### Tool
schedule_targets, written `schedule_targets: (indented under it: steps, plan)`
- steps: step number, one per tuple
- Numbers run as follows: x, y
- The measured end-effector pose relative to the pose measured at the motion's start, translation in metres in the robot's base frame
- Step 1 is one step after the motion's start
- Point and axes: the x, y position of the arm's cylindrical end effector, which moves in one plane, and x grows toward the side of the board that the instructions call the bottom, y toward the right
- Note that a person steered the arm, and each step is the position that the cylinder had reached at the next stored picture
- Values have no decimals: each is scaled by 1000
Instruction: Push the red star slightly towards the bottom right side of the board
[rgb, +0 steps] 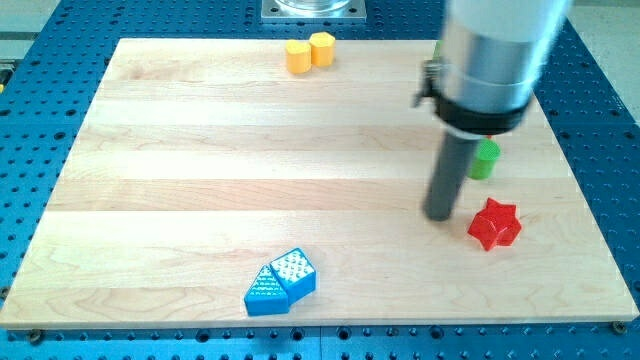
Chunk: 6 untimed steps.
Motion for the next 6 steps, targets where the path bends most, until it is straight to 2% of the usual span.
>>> schedule_targets:
  steps: [1,3,4,5,6]
  plan:
    - [1,33]
    - [13,35]
    - [4,-29]
    - [-51,-90]
    - [-146,-39]
